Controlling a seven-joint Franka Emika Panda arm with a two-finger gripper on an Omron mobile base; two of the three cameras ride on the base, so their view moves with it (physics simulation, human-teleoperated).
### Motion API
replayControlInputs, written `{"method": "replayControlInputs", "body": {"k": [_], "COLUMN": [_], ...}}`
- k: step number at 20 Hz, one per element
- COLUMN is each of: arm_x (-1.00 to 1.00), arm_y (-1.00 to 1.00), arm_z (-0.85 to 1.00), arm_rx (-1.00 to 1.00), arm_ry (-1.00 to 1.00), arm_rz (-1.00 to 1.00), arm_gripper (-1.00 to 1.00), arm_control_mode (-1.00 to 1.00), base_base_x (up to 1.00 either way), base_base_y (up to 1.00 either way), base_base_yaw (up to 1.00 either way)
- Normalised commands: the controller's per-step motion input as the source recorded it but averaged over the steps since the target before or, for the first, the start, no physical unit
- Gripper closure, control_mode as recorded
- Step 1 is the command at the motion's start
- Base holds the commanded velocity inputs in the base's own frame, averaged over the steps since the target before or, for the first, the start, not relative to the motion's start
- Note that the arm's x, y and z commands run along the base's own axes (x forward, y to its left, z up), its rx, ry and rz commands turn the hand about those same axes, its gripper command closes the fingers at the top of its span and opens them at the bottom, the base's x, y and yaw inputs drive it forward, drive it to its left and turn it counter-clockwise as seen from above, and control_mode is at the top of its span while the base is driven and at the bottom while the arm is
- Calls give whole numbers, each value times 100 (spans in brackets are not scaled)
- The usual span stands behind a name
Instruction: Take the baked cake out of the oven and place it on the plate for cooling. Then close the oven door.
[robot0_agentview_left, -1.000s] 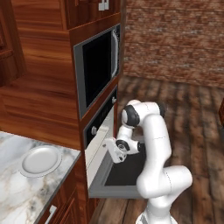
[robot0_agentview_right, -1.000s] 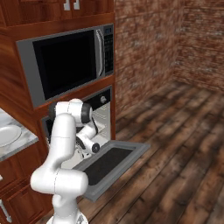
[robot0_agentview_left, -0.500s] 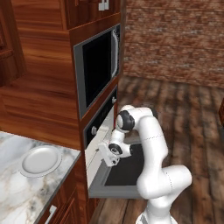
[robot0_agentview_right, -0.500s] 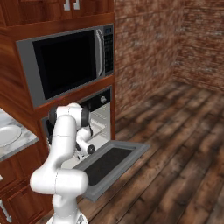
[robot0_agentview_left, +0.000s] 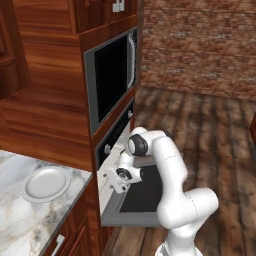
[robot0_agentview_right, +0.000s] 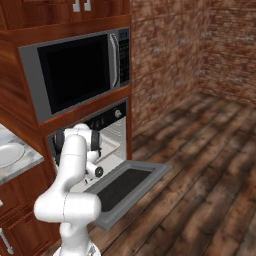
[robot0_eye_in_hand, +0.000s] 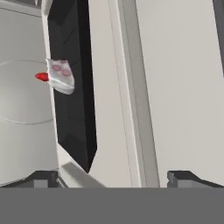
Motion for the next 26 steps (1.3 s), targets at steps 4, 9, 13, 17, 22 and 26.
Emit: {"method": "replayControlInputs", "body": {"k": [4,9,13,17,22,26], "arm_x": [18,20,20,15,11,1], "arm_y": [22,23,18,14,5,2], "arm_z": [-34,-33,-33,-32,-30,-26], "arm_rx": [-3,-4,-3,-3,-4,-9], "arm_ry": [0,0,0,0,0,0], "arm_rz": [1,1,1,0,0,0], "arm_gripper": [-100,-100,-100,-100,-100,100], "arm_control_mode": [-100,-100,-100,-100,-100,-100], "base_base_x": [0,0,0,0,0,0], "base_base_y": [0,0,0,0,0,0], "base_base_yaw": [0,0,0,0,0,0]}}
